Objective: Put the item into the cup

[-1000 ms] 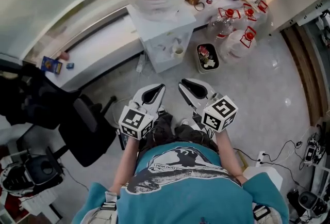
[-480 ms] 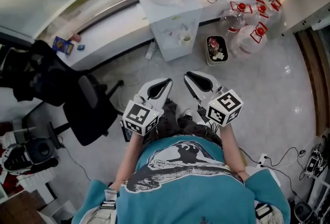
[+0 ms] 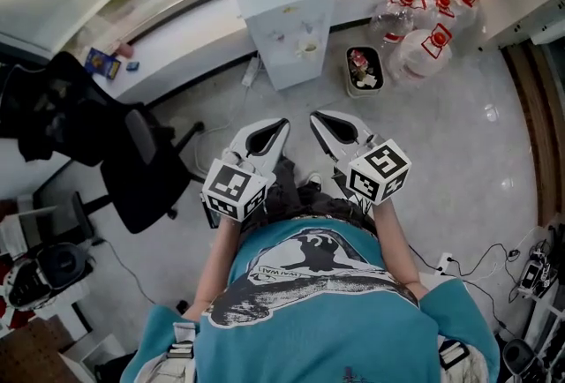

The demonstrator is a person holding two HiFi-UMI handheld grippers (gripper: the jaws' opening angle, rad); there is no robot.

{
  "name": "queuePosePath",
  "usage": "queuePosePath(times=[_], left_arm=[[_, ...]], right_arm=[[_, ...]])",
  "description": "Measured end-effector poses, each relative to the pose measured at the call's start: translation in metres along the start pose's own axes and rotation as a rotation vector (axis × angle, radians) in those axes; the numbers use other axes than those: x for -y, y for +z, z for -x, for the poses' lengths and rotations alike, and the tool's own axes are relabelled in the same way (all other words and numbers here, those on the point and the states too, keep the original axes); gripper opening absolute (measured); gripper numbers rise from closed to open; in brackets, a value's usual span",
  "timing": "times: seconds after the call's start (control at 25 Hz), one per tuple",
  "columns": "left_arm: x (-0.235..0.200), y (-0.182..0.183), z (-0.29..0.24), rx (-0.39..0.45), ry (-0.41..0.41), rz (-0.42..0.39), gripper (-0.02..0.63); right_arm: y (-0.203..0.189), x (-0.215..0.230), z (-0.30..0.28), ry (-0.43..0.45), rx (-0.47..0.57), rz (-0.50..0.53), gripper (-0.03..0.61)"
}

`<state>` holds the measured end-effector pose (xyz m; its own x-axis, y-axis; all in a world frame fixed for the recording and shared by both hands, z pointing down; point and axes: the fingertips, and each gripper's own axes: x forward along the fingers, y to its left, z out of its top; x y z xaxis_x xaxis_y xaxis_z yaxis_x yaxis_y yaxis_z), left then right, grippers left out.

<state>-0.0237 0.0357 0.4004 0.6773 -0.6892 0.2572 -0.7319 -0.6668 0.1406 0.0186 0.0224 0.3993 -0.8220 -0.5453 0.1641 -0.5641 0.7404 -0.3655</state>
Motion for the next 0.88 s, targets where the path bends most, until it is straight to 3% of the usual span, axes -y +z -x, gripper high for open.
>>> queuePosePath(times=[0.32,0.88], left_arm=[[0.03,-0.006,-0.005,0.001,-0.033,-0.014,0.009],[0.041,-0.008,-0.005,0.006,-0.055,-0.026,0.009]], right_arm=[[-0.004,-0.005,0.018,0.001,0.001,0.029,0.0],[-0.007,-0.007,0.024,-0.011,-0.017,0.058,0.0]])
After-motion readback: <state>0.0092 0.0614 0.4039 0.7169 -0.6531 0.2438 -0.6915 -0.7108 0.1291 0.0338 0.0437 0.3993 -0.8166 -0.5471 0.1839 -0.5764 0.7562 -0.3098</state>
